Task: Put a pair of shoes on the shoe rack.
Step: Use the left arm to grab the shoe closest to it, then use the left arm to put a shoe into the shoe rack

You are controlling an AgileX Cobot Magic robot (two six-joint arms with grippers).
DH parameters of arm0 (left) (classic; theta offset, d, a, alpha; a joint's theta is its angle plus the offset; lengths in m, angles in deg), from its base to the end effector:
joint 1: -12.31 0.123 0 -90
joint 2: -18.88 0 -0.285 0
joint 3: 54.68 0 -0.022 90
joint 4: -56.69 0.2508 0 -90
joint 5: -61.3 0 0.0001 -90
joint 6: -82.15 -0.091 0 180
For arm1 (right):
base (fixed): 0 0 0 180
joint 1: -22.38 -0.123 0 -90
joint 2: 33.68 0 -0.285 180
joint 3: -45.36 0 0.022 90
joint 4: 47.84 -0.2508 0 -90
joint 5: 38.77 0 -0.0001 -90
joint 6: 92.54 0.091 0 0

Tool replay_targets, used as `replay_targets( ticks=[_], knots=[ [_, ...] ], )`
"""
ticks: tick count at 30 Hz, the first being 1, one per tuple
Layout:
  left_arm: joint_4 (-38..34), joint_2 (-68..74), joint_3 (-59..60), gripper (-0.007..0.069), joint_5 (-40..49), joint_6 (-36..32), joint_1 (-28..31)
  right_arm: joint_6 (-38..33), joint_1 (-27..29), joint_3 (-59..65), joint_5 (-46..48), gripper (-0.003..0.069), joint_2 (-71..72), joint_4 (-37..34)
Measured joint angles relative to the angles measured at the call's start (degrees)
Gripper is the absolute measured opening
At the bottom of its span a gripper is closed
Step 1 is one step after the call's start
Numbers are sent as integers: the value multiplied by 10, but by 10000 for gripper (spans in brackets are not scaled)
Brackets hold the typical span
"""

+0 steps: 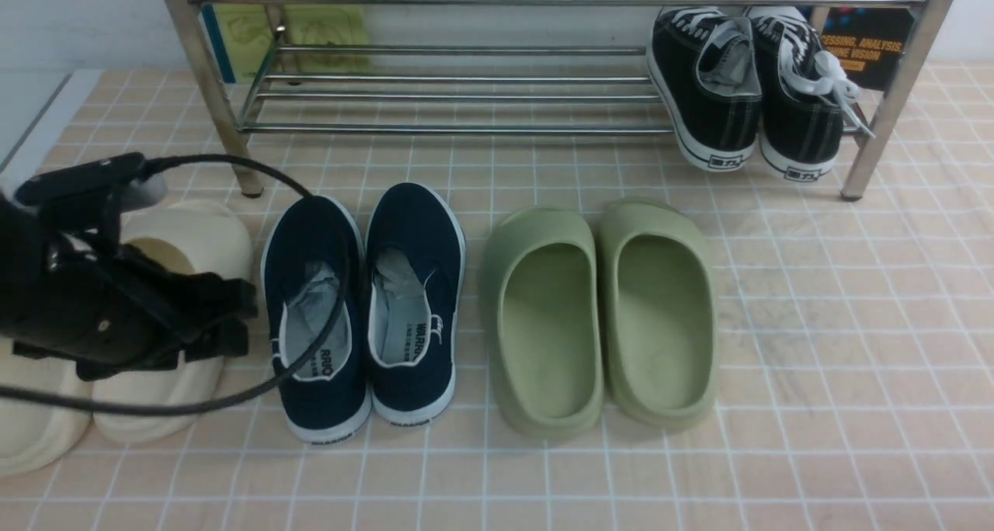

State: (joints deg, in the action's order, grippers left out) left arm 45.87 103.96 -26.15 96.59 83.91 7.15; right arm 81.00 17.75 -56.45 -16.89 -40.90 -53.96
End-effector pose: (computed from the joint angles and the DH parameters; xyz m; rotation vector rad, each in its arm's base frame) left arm 0.2595 -0.0334 0.2495 -0.0840 2.5989 -0.2410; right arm 0.0519 0.0078 0.1739 -0.1157 1.8676 0.0835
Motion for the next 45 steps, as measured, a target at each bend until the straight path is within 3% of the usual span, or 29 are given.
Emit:
replay_targets(
  ticks=[4, 10, 12, 16, 18, 30, 38, 45],
  knots=[
    [-9, 71, -27, 530, -1, -18, -11, 0, 0, 0, 0, 165, 0, 0],
    [13, 135, -36, 458, -68, -6, -61, 0, 0, 0, 0, 169, 0, 0],
    [47, 161, -37, 384, -107, 32, -64, 0, 0, 0, 0, 174, 0, 0],
    [98, 187, -37, 143, -134, 92, -65, 0, 0, 0, 0, 181, 0, 0],
    [108, 184, -37, 64, -135, 108, -66, 0, 0, 0, 0, 183, 0, 0],
    [135, 89, -132, 46, -37, 117, -65, 0, 0, 0, 0, 198, 0, 0],
    [151, 247, -364, 46, -26, 117, -65, 0, 0, 0, 0, 211, 0, 0],
    [157, 415, -583, 44, 47, 117, -65, 0, 0, 0, 0, 218, 0, 0]
  ],
)
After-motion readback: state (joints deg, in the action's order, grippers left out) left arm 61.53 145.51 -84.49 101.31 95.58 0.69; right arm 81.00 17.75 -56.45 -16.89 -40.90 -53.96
